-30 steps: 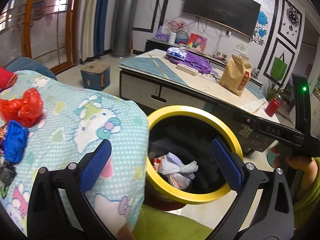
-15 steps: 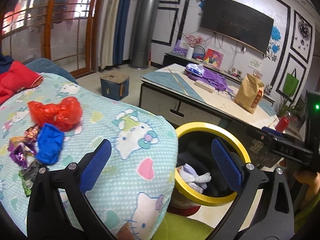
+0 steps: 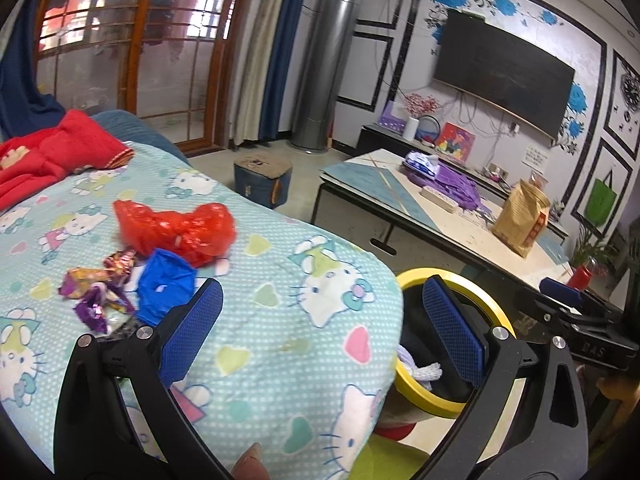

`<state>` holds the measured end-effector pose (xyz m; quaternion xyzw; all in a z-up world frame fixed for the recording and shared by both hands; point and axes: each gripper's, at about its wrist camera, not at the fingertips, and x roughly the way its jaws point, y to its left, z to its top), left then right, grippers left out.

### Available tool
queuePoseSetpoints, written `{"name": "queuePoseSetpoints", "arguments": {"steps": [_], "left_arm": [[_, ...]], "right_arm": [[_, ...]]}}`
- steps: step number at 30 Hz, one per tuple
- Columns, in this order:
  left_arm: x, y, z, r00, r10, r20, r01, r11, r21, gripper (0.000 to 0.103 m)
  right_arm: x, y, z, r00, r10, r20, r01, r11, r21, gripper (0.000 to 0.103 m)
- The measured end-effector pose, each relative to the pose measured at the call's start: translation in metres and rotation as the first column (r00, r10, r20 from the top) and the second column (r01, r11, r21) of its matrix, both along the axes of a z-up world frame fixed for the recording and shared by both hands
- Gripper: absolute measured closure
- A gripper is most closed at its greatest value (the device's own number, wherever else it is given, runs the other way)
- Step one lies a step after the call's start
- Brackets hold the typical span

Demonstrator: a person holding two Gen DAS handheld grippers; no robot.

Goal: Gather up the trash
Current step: 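Move both tools back from the bin to the trash on the bed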

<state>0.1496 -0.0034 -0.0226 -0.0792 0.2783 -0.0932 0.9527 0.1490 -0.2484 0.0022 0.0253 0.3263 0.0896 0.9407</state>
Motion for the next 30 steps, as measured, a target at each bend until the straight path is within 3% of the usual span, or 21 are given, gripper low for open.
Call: {"name": "queuePoseSetpoints", "arguments": {"steps": [14,30], "left_arm": [[-0.006,0.054,0.011,0.991,0.130,0.018,-0.129,0.991,-0.036,0.011],[-0.012,0.111,0.014,0.966,0.259,0.023,-0.257,0.964,-0.067,0.011]], "right_arm": [[-0.003,0.047,0.007,0.995,0.097,-0.003,-0.097,0.995,-0.024,0.015],[0.002,0.107,0.010,0.977,0.210,-0.020,-0.210,0.978,-0.007,0.015]]}}
